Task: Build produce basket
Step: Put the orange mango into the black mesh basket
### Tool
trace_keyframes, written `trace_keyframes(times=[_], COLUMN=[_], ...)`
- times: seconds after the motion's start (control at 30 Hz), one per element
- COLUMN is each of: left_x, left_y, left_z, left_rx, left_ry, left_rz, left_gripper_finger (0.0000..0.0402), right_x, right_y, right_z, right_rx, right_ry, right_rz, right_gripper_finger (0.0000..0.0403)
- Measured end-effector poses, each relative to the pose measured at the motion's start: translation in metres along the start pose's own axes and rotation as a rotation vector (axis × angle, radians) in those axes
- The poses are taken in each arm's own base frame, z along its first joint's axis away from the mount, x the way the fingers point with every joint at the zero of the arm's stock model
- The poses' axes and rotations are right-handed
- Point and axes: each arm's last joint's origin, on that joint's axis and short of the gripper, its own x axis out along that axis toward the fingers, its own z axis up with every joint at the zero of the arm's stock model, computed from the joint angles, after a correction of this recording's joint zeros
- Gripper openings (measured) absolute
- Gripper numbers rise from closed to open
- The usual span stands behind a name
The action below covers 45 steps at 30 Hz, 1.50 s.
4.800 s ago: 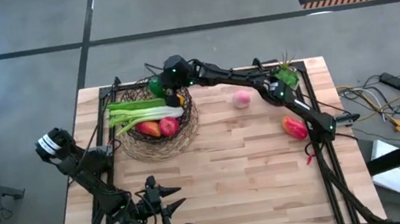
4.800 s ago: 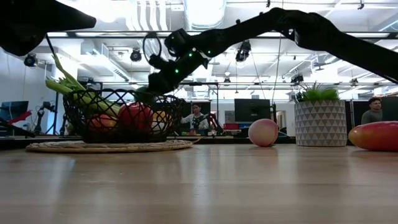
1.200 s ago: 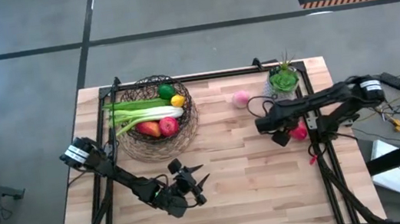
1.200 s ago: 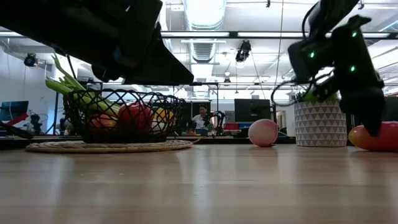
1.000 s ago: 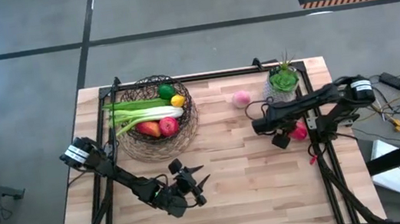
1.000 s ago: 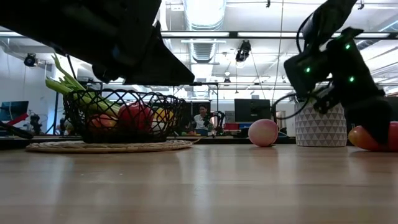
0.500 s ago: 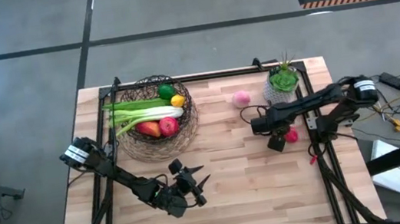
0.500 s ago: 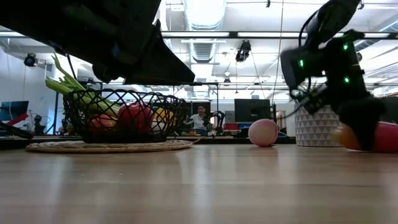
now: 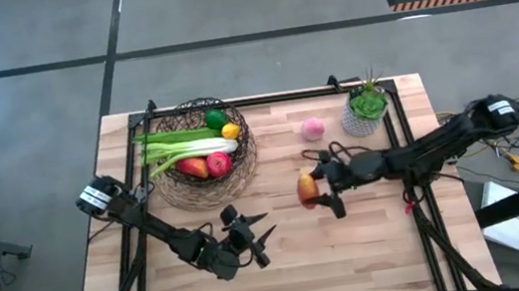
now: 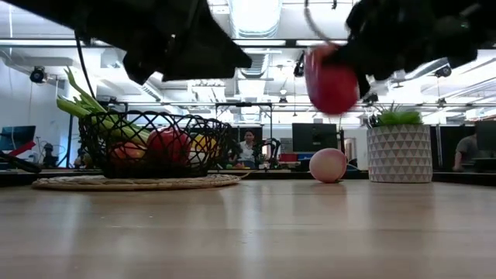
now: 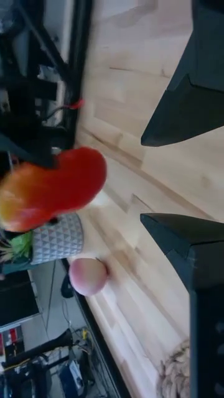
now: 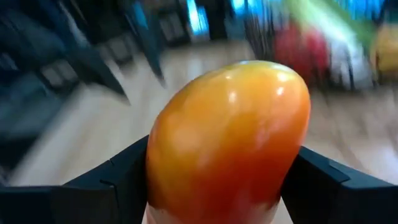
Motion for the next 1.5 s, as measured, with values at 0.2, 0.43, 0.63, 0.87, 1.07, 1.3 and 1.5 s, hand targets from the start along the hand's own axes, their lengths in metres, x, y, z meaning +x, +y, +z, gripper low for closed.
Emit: trace_keyframes(times=[0.2,0.43,0.63,0.87,1.07,1.3,1.5], left_x=[0.020,0.056,0.073,0.078,0.087,0.103,0.119], left_y=[0.009,0.031,0.042,0.043,0.041,0.027,0.013], left_z=[0.006,0.013,0.019,0.023,0.022,0.023,0.022], left_rx=[-0.040,-0.070,-0.102,-0.100,-0.031,-0.033,-0.006], left_ry=[0.001,0.075,0.106,0.057,-0.007,-0.028,-0.061], left_rz=[-0.014,-0.183,-0.346,-0.268,-0.052,-0.004,0.098], left_gripper_finger=[0.0171,0.0196,0.0276,0.0347,0.0352,0.0352,0.0352], right_x=[-0.002,0.012,0.014,0.010,0.011,0.011,0.017], right_y=[0.011,0.013,0.011,0.009,0.012,0.015,0.019], right_z=[-0.010,-0.022,-0.021,-0.017,-0.014,-0.010,-0.005], right_rx=[-0.026,-0.050,-0.078,-0.060,-0.032,-0.018,-0.015], right_ry=[-0.237,-0.202,-0.213,-0.250,-0.268,-0.297,-0.298], right_rz=[0.087,0.088,0.027,-0.070,-0.161,-0.293,-0.292], right_gripper_finger=[0.0271,0.0272,0.0272,0.0273,0.0272,0.0272,0.0272])
